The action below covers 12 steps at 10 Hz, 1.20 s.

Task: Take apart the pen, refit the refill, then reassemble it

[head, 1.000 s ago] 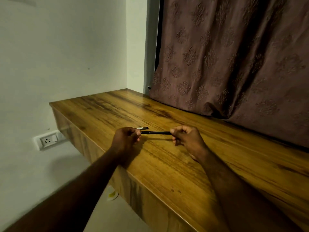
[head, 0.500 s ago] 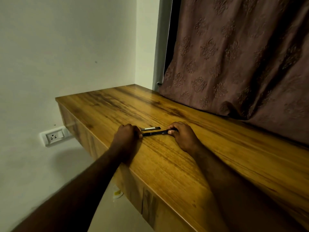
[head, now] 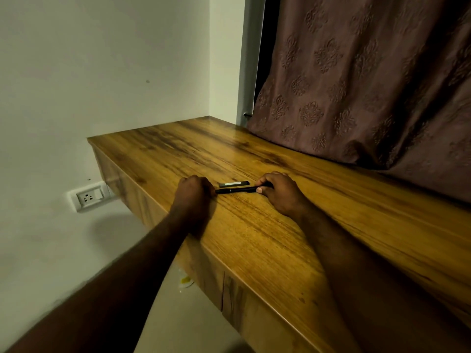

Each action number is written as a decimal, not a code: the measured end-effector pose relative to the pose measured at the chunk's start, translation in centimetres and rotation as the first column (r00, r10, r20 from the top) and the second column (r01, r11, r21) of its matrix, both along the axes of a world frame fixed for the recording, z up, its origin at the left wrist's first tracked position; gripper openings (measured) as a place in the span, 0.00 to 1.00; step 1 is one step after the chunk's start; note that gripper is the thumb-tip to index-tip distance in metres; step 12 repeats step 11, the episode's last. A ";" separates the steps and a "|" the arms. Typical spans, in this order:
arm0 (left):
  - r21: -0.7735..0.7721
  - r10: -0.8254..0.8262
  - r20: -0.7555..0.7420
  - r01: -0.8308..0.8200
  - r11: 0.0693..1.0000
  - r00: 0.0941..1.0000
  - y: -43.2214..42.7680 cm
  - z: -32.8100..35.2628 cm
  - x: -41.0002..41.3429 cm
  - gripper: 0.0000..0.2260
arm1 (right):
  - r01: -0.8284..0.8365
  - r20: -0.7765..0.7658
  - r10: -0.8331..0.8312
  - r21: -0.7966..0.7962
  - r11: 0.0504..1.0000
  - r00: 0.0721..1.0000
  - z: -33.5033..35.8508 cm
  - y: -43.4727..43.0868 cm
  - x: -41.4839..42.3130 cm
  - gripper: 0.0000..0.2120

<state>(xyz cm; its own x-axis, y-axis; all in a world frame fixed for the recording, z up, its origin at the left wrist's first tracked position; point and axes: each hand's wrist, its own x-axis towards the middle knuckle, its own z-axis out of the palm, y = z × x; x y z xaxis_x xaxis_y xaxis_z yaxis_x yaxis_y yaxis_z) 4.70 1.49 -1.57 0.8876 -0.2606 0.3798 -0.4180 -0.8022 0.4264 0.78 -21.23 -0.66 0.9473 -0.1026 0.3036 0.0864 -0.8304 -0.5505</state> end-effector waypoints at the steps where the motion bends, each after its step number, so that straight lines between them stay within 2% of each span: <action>1: 0.064 0.002 0.021 -0.003 0.998 1.000 -0.1 0.0 -0.1 0.07 | -0.005 -0.004 0.006 0.056 0.998 1.000 -0.1 -0.1 0.1 0.04; 3: -0.022 0.015 -0.012 -0.015 1.000 1.000 -0.2 0.4 -0.3 0.07 | -0.055 0.000 0.056 0.189 0.981 0.998 -0.2 -0.6 0.3 0.06; 4: -0.131 0.043 -0.019 -0.045 0.990 0.999 -0.1 0.6 -0.6 0.10 | -0.047 0.011 0.046 0.234 0.971 0.999 -0.1 -0.4 0.1 0.05; 5: -0.217 0.060 -0.055 -0.071 0.974 0.997 -0.2 1.1 -1.2 0.10 | -0.020 0.019 0.016 0.232 0.972 1.000 -0.1 -0.4 0.1 0.02; 6: -0.243 0.068 -0.075 -0.084 0.966 0.995 -0.3 1.4 -1.4 0.10 | -0.013 0.028 0.007 0.225 0.974 1.000 0.0 -0.3 0.1 0.03; 8: -0.405 0.048 -0.173 -0.116 0.907 0.984 0.2 1.5 -1.4 0.10 | -0.015 0.068 0.000 0.224 0.975 0.998 -0.4 -0.6 -0.2 0.02; 9: -0.458 -0.024 -0.170 -0.058 0.887 0.985 -0.9 1.5 -0.7 0.08 | 0.015 0.051 -0.025 0.185 0.983 0.998 -0.4 -0.5 -0.1 0.08; 10: -0.459 -0.022 -0.054 -0.005 0.888 0.998 -3.6 2.2 0.6 0.08 | 0.103 0.000 -0.104 0.157 0.982 0.995 0.2 -0.2 0.1 0.24; 11: -0.400 -0.007 0.060 0.031 0.916 0.998 -6.1 3.9 3.7 0.08 | 0.121 -0.022 -0.120 0.075 0.990 0.993 1.7 -0.2 2.5 0.28; 12: -0.400 -0.007 0.060 0.031 0.916 0.998 -6.1 3.9 3.7 0.08 | 0.121 -0.022 -0.120 0.075 0.990 0.993 1.7 -0.2 2.5 0.28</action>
